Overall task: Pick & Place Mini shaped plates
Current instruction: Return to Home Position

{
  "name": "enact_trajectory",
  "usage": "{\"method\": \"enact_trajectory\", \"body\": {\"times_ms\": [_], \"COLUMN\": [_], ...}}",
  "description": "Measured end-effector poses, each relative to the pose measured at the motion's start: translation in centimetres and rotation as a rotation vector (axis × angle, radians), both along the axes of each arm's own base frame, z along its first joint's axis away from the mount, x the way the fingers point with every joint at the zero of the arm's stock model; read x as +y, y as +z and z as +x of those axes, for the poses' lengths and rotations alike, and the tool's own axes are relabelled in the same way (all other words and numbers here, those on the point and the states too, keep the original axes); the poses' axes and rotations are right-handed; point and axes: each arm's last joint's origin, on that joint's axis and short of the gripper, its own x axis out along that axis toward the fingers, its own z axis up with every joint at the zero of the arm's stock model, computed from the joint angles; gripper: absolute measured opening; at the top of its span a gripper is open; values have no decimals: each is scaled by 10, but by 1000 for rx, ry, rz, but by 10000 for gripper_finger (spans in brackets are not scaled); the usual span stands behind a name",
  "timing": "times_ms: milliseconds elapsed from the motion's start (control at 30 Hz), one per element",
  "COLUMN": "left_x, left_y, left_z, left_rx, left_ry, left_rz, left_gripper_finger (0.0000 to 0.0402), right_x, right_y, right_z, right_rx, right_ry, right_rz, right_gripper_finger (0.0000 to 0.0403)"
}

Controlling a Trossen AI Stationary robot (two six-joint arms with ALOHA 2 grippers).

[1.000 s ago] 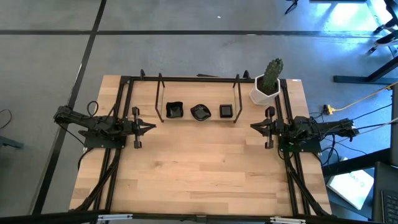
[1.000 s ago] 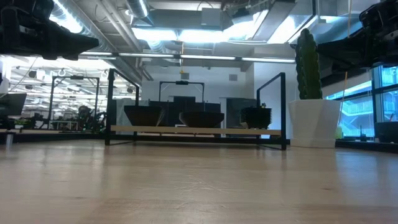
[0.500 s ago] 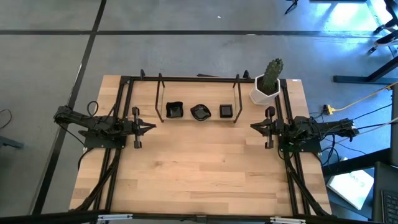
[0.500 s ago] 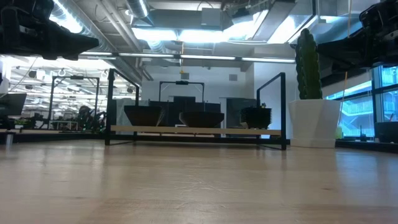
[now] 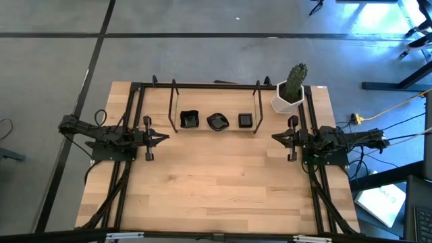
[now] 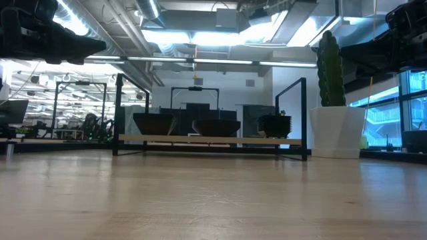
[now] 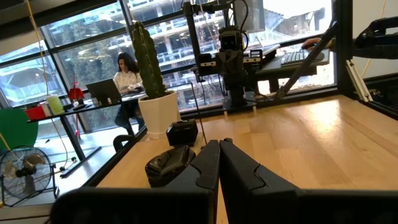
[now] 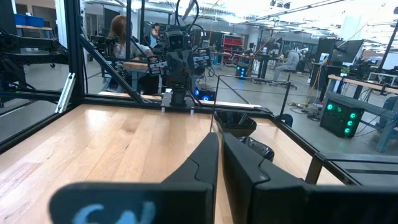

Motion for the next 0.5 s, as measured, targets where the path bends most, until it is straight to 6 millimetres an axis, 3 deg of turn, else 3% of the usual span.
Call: {"method": "enact_trajectory", "body": {"times_ms": [500], "left_x": [0], "left_y": [0], "left_z": [0], "left_rx": [0], "left_ry": [0], "left_rz": [1], "left_gripper_finger": [4], "right_x": [0], "right_y": [0], "right_z": [0], "right_rx": [0], "right_ry": [0], "right_rz": [0], "right_gripper_finger": [23]}}
